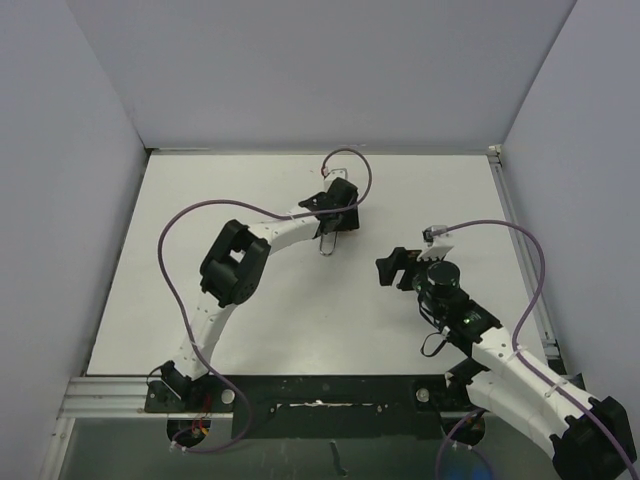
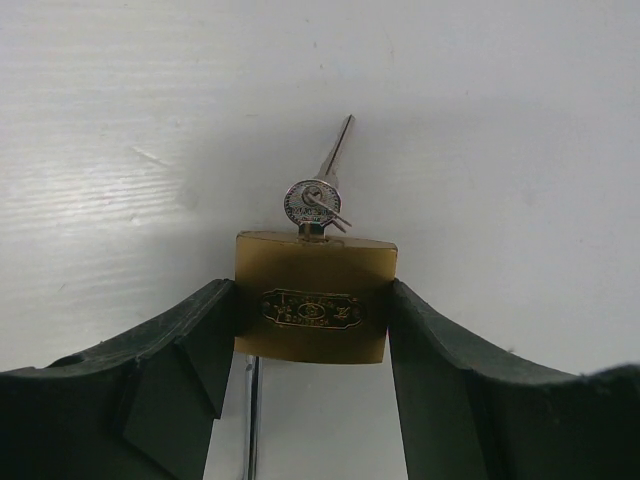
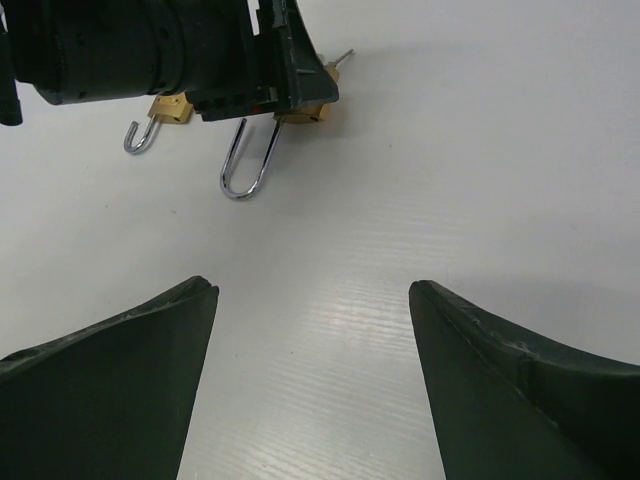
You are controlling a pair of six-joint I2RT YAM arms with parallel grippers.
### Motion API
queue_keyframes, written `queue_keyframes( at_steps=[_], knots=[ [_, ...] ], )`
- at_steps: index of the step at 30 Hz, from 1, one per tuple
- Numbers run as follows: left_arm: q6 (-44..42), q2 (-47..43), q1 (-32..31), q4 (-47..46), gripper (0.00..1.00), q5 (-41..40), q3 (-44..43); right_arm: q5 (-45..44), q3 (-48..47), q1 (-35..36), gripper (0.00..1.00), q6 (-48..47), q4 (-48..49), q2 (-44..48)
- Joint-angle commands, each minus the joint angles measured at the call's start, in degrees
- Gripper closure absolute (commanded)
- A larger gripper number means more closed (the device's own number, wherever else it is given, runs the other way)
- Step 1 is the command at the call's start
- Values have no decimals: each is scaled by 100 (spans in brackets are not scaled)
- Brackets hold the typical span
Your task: Unlock with the key
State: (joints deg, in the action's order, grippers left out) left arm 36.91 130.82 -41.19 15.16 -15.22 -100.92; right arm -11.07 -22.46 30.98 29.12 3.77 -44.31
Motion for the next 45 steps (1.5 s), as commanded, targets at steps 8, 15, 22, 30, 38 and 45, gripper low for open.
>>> queue_keyframes(
  at_steps=[8, 15, 22, 30, 38, 45],
  knots=[
    [51, 271, 93, -117, 41, 62, -594, -47, -95, -75, 20, 6, -51, 126],
    [-137, -793, 110, -717, 35, -9, 298, 21, -110, -75, 20, 48, 75, -59],
    [-392, -2786, 154, -1936, 34, -99, 2179, -81, -97, -86, 2, 248, 213, -211],
    [-32, -6291, 286, -3523, 33, -112, 6222, -1409, -49, -132, 3, 1023, -280, -132],
    [-146, -8651, 245, -2700, 33, -667, 7832, -2440, -194, -90, 2, 2385, -924, -559],
    [-210, -9399, 252, -2381, 33, -867, 8130, -3045, -354, 12, 2, 2721, -1499, -546]
  ],
)
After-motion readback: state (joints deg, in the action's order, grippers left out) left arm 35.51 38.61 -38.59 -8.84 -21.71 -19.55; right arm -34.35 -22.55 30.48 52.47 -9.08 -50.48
